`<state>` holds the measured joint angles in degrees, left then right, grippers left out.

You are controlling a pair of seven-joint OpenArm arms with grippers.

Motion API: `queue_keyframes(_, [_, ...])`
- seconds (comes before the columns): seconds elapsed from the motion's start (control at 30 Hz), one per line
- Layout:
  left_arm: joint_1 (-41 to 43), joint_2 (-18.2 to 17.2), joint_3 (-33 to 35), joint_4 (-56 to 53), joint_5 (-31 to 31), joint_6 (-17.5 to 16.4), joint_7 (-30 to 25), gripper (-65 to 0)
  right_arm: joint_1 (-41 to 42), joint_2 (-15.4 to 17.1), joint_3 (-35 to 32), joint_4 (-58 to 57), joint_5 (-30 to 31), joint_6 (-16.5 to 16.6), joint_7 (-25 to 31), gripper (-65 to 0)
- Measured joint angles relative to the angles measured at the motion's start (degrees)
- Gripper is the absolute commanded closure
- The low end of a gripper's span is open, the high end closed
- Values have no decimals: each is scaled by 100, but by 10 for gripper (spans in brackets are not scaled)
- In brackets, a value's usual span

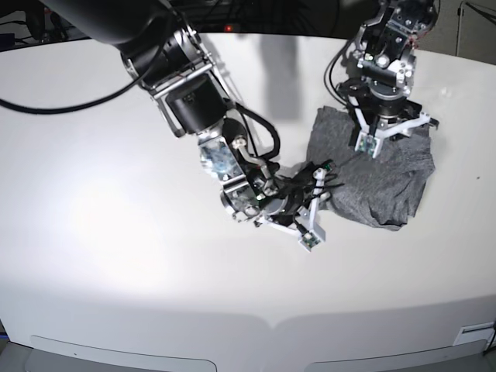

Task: Fold the T-shirt properly
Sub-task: 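Reach the right gripper to the bundle edge beside the left gripper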

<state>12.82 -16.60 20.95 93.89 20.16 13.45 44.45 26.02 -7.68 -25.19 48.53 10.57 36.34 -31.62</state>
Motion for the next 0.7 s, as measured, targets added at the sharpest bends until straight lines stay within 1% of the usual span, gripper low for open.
queue_keyframes(0.13, [-588, -4, -24, -1016, 249, 109, -240, -237, -354, 328, -4, 422, 452, 63, -109, -260])
queue_keyframes(0.2, [-734, -15, -26, -1244, 341, 144, -240, -237, -542, 479, 0, 730, 570, 205, -205, -260])
queue_keyframes(0.33, [-870, -20, -22, -1268, 321, 142, -83, -237, -1088, 706, 0, 1440, 898, 249, -411, -260])
queue_keyframes(0.4, [-909, -20, -22, -1266, 291, 142, -50, -237, -1333, 804, 0, 1814, 935, 254, -595, -260])
queue_keyframes(0.57, [-903, -20, -22, -1176, 249, 120, 90, -237, -1956, 1213, -7, 2632, 1082, 254, -699, -260])
queue_keyframes(0.63, [-896, -20, -22, -1073, 245, 116, 348, -237, -2142, 1375, -7, 2916, 1078, 256, -765, -260])
queue_keyframes(0.7, [-883, -22, -22, -927, 212, -17, 540, -237, -2306, 1517, -4, 3154, 1075, 271, -791, -260])
